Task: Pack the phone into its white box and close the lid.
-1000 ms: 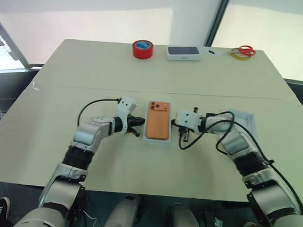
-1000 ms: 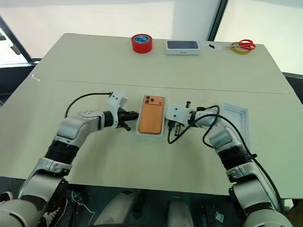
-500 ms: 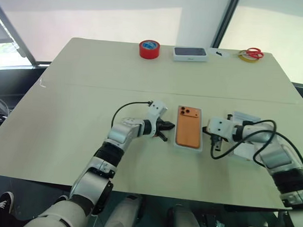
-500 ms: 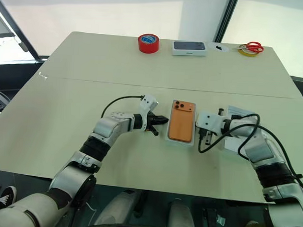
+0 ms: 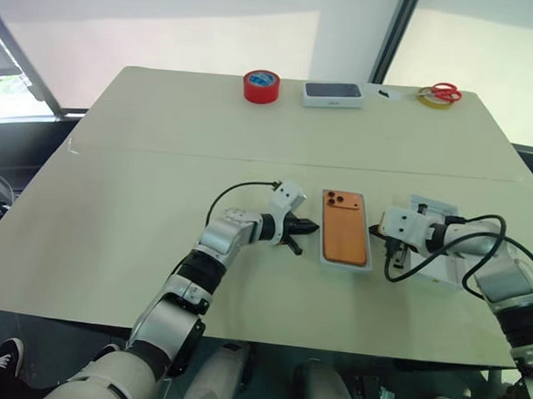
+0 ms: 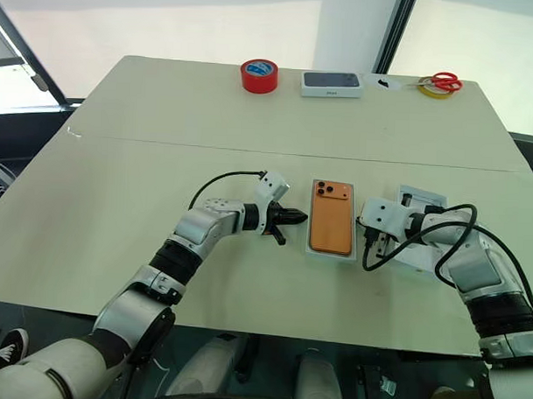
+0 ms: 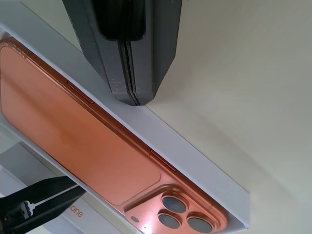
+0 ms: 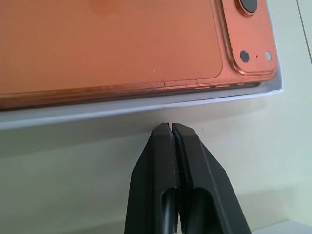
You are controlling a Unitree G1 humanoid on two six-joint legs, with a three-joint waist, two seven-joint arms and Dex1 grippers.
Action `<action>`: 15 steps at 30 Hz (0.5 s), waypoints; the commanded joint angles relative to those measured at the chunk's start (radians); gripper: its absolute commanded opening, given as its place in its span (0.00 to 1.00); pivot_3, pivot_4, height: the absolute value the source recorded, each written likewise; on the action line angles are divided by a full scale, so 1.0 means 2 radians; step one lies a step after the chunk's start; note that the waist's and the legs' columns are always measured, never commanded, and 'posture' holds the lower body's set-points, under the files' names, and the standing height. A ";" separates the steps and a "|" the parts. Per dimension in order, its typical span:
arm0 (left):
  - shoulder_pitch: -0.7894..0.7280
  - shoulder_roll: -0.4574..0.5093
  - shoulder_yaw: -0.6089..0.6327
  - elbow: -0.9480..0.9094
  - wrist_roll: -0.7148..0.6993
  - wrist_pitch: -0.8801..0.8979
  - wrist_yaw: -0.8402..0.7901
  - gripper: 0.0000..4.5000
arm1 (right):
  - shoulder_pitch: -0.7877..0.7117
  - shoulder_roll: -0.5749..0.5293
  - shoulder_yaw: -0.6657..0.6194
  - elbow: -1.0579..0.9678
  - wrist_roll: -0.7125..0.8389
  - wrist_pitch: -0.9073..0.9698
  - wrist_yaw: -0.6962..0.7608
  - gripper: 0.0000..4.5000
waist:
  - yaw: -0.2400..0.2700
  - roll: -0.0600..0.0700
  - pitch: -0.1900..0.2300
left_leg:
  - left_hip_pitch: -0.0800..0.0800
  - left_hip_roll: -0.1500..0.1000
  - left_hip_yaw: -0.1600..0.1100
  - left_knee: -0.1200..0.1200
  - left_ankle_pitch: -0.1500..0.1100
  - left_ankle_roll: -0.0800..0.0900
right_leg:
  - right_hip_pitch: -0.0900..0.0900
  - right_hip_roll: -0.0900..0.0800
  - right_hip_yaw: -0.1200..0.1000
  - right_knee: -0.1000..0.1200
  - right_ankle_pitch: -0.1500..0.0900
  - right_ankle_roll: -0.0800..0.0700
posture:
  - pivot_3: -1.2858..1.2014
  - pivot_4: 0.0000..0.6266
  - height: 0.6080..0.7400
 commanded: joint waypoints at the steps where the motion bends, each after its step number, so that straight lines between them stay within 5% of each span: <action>1: 0.005 0.030 0.039 -0.035 -0.021 0.001 -0.015 0.12 | 0.003 -0.016 -0.048 -0.022 0.050 0.061 0.023 0.20 | -0.007 0.000 0.000 | 0.000 0.000 0.000 0.000 0.000 0.000 | 0.000 0.000 0.000 0.000 0.000 0.000 | 0.52 0.24 0.97; 8: 0.059 0.097 0.071 -0.144 -0.050 0.005 -0.043 0.84 | 0.088 -0.056 -0.072 -0.047 0.051 0.038 0.039 0.98 | -0.009 0.000 0.000 | -0.001 0.001 0.000 -0.001 0.000 0.000 | -0.001 0.000 0.000 0.000 0.000 0.000 | 0.52 0.24 0.97; 15: 0.111 0.153 0.098 -0.205 -0.053 -0.106 -0.083 0.84 | 0.112 -0.082 -0.127 -0.064 0.079 0.045 0.046 0.98 | -0.009 0.001 0.000 | -0.001 0.000 0.000 0.000 0.000 0.000 | 0.000 0.000 0.000 0.000 0.000 -0.001 | 0.52 0.24 0.97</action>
